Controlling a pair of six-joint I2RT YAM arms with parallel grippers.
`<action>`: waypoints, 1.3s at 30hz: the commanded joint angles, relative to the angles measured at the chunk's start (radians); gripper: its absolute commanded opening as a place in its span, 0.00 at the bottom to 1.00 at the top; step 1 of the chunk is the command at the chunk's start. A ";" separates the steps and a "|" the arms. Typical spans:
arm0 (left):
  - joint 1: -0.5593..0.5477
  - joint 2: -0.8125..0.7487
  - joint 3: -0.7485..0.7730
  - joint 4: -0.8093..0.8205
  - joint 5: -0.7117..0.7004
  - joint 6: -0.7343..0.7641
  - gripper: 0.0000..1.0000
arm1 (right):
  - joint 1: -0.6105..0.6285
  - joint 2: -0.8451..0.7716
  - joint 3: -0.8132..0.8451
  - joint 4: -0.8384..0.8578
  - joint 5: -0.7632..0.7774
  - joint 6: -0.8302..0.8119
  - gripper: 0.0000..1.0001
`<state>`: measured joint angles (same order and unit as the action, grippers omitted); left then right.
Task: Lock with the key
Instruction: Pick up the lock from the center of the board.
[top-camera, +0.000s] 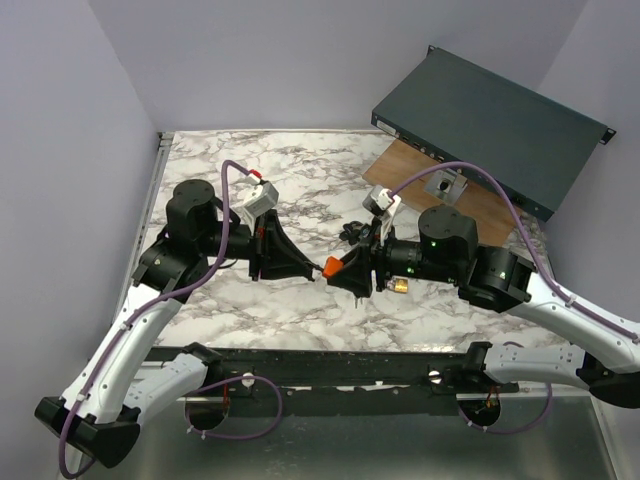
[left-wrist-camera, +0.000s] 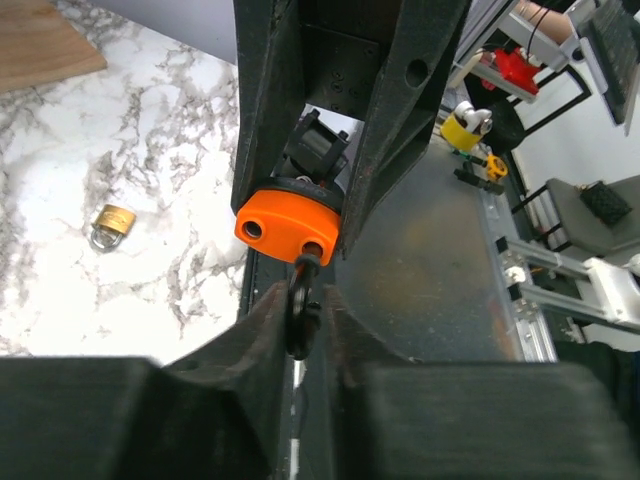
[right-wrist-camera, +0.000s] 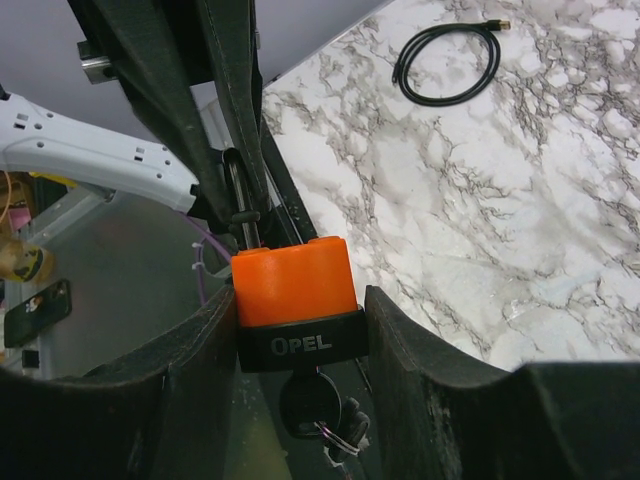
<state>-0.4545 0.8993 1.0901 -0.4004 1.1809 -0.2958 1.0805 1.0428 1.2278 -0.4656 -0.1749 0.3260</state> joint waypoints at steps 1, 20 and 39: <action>-0.017 0.011 0.016 -0.001 -0.021 0.014 0.09 | 0.004 -0.001 0.035 0.049 -0.005 0.019 0.01; -0.019 -0.044 0.141 0.153 -0.294 -0.292 0.00 | 0.005 -0.094 -0.011 0.239 0.062 -0.120 0.91; -0.021 -0.096 0.335 0.041 -0.621 -0.431 0.00 | -0.017 0.092 0.087 0.567 -0.193 -0.139 0.86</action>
<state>-0.4728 0.8181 1.3941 -0.3462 0.6785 -0.6926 1.0790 1.1030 1.2461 0.0010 -0.2649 0.1787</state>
